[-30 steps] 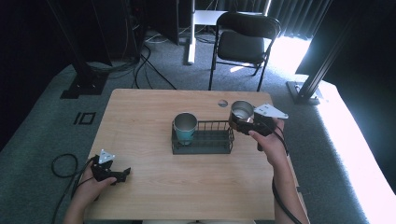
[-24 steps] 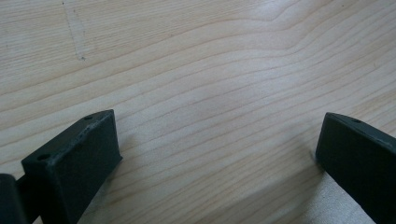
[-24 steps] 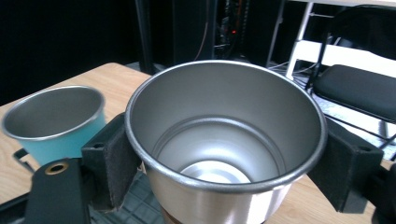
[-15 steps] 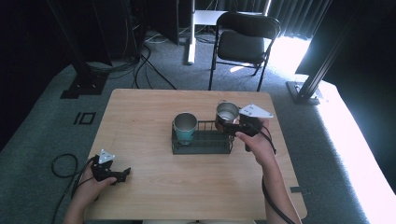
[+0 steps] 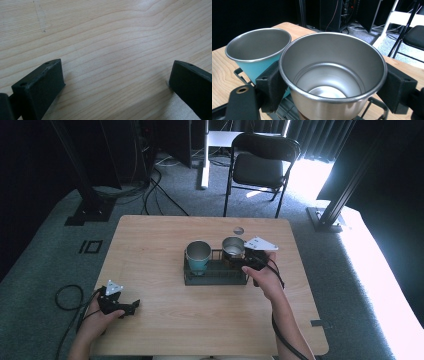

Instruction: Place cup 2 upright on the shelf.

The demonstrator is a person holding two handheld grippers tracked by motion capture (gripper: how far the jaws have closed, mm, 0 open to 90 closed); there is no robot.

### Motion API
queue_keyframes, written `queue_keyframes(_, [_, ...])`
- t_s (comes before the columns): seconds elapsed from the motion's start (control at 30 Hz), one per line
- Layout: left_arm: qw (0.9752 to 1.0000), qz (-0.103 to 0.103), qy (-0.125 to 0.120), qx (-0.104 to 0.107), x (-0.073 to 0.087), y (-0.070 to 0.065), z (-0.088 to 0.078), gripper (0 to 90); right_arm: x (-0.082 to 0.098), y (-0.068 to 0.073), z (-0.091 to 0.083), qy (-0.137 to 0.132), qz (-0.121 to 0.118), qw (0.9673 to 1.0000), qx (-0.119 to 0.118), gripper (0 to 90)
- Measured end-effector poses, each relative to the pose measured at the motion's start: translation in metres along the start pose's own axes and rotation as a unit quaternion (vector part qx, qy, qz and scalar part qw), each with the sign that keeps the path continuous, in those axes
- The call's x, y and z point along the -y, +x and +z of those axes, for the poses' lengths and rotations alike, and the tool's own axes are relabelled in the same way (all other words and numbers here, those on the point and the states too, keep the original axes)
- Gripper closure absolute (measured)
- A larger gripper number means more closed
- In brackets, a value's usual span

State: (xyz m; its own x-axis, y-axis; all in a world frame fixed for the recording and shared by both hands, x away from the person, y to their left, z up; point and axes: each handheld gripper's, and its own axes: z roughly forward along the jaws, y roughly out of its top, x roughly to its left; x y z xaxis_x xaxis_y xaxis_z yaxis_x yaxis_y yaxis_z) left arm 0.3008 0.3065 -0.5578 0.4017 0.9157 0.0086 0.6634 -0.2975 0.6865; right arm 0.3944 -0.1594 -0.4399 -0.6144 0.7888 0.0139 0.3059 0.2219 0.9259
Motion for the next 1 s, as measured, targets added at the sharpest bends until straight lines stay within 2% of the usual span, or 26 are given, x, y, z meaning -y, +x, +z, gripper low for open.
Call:
queue_keyframes(0.5, [1.0000,-0.001,0.000,0.000,0.000,0.000,0.000,0.3,0.017,0.005,0.024,0.024,0.004,0.9997,0.001,17.9])
queue_keyframes(0.77, [1.0000,-0.001,0.000,0.000,0.000,0.000,0.000,0.3,0.024,0.006,0.032,0.032,0.009,0.9994,0.003,18.0])
queue_keyframes(1.0, [1.0000,0.000,0.000,0.000,0.000,0.000,0.000,0.4,0.024,0.008,0.034,0.033,0.002,0.9995,0.001,18.0])
